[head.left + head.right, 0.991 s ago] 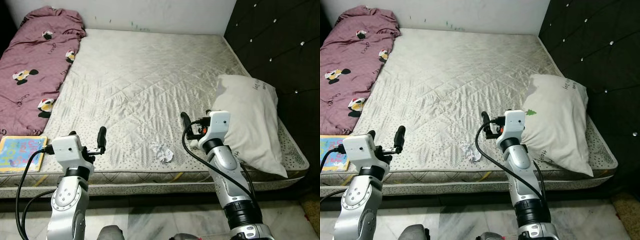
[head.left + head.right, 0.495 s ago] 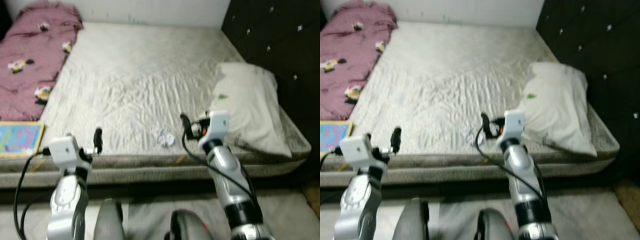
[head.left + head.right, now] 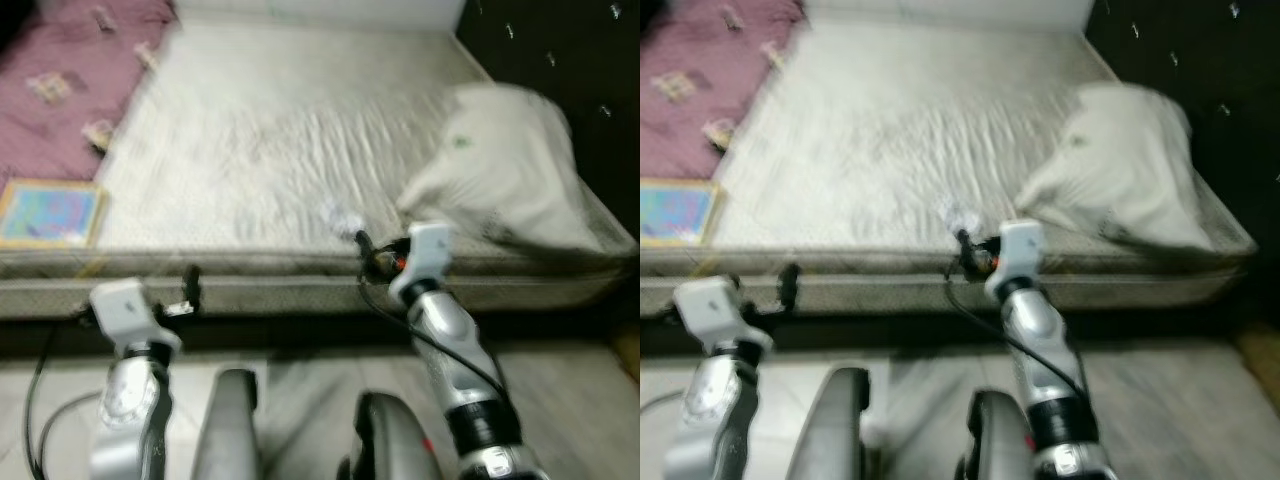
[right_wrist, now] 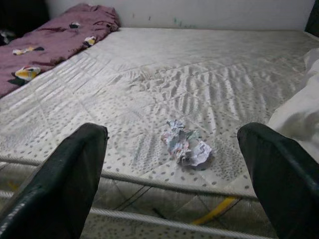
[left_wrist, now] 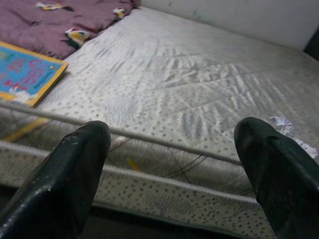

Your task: Clean up the room

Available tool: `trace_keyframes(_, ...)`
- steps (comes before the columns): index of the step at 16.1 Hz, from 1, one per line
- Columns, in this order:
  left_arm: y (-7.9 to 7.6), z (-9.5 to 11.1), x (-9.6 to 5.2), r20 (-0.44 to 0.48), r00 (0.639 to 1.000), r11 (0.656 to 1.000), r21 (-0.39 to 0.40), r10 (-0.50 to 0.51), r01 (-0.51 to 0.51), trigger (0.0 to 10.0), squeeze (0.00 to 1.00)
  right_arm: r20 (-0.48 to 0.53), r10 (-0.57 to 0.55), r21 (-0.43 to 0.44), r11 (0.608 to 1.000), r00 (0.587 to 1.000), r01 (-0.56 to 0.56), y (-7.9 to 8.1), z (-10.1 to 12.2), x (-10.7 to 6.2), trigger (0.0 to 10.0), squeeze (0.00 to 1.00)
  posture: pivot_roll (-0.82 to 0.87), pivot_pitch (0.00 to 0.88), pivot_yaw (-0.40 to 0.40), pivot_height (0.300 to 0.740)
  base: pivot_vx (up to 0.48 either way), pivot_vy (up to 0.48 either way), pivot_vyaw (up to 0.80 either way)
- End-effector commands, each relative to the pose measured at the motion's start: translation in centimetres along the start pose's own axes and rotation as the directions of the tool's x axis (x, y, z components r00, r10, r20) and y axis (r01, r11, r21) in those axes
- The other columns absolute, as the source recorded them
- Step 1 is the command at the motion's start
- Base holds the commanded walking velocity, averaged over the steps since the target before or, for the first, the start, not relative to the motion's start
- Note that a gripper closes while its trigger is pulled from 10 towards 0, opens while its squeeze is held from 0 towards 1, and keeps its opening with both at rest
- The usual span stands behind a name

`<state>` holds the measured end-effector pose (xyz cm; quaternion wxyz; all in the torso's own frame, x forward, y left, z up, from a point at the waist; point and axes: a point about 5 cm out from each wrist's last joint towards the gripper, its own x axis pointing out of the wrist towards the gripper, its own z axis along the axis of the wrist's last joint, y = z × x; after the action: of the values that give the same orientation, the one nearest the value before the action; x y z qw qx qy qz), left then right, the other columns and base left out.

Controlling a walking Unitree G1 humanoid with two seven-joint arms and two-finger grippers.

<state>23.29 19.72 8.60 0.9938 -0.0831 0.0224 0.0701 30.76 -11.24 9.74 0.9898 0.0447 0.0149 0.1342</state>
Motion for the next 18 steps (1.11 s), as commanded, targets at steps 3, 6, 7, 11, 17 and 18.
trace_keyframes(3,-0.8,0.8,0.26,0.033,0.999,0.999,-0.016,-0.032,0.032,10.0,0.0,0.015,-0.007,-0.027,1.0,1.0,0.008,-0.55,0.69,0.19,10.0,0.0,0.02,0.087,-0.076,0.62,0.303,0.0,0.0)
trace_keyframes(6,-0.86,0.84,0.28,0.032,0.999,0.999,-0.019,-0.039,0.04,10.0,0.0,0.017,-0.002,-0.027,1.0,1.0,0.002,-0.48,0.73,0.17,10.0,0.0,0.02,0.091,-0.074,0.62,0.442,0.0,0.0)
trace_keyframes(7,-0.87,0.85,0.28,0.032,0.999,0.999,-0.019,-0.041,0.042,10.0,0.0,0.021,0.006,-0.026,1.0,1.0,-0.006,-0.39,0.78,0.17,10.0,0.0,0.02,0.091,-0.074,0.62,0.48,0.0,0.5)
trace_keyframes(11,-0.92,0.85,0.35,0.028,0.999,0.999,-0.02,-0.044,0.045,10.0,0.0,0.018,0.009,-0.023,1.0,1.0,-0.009,-0.35,0.79,0.23,10.0,0.0,0.02,0.094,-0.073,0.62,0.48,0.0,0.65)
trace_keyframes(17,-0.89,0.72,0.34,0.018,0.999,0.999,-0.023,-0.045,0.046,10.0,0.0,0.008,-0.005,-0.01,1.0,1.0,0.005,-0.54,0.66,0.3,10.0,0.0,0.02,0.092,-0.074,0.62,0.459,0.0,0.0)
trace_keyframes(18,-0.93,0.62,0.33,0.009,0.999,0.999,-0.022,-0.047,0.047,10.0,0.0,0.007,-0.007,-0.008,1.0,1.0,0.007,-0.61,0.62,0.27,10.0,0.0,0.02,0.089,-0.073,0.62,0.0,0.0,0.0)
